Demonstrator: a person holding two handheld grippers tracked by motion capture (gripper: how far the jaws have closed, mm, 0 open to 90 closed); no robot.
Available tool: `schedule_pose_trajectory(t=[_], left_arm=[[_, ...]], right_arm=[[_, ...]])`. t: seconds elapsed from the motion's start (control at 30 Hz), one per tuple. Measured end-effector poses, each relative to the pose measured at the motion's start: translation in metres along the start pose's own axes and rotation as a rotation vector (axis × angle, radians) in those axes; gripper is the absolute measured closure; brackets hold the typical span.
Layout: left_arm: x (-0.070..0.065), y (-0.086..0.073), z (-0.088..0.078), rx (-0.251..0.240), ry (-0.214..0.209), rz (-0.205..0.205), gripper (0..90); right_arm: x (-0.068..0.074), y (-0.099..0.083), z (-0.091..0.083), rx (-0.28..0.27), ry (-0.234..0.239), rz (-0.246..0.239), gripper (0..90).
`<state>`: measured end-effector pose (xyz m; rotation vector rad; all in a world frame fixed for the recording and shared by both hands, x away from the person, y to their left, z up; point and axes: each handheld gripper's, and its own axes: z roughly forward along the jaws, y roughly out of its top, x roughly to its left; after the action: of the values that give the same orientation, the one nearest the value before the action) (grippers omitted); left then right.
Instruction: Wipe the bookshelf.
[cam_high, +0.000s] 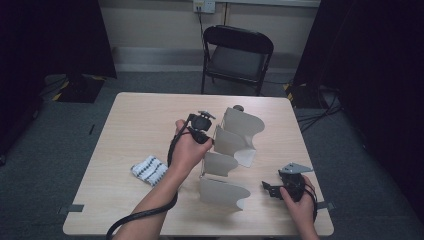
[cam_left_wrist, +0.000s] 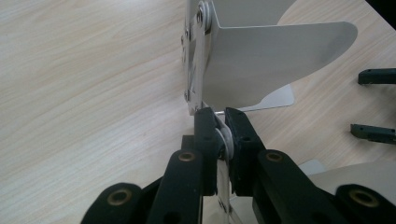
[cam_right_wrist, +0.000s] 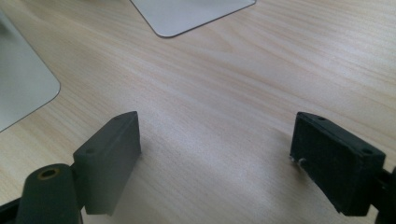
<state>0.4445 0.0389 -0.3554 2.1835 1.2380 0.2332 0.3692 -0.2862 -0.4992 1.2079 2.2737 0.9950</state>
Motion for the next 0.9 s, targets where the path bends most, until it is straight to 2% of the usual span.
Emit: schedule_pose_trajectory(t=[0.13,0.53,0.73,0.9], left_arm=[[-0.001,0.003,-0.003,0.0,-0.005,0.0,84.7],[-0.002,0.01,-0.014,-0.007,0.019,-0.012,85.0],[0.004,0.012,-0.014,-0.012,0.029,-0.038,85.1],[0.015,0.014,-0.018,-0.016,0.056,-0.067,85.1]], right_arm=[[0.0,0.0,0.0,0.001,0.002,-0.001,15.0],[0.0,0.0,0.0,0.001,0.002,0.001,15.0],[0.0,0.0,0.0,0.0,0.002,0.001,15.0],[0.0,0.0,0.0,-0.001,0.002,0.0,15.0]])
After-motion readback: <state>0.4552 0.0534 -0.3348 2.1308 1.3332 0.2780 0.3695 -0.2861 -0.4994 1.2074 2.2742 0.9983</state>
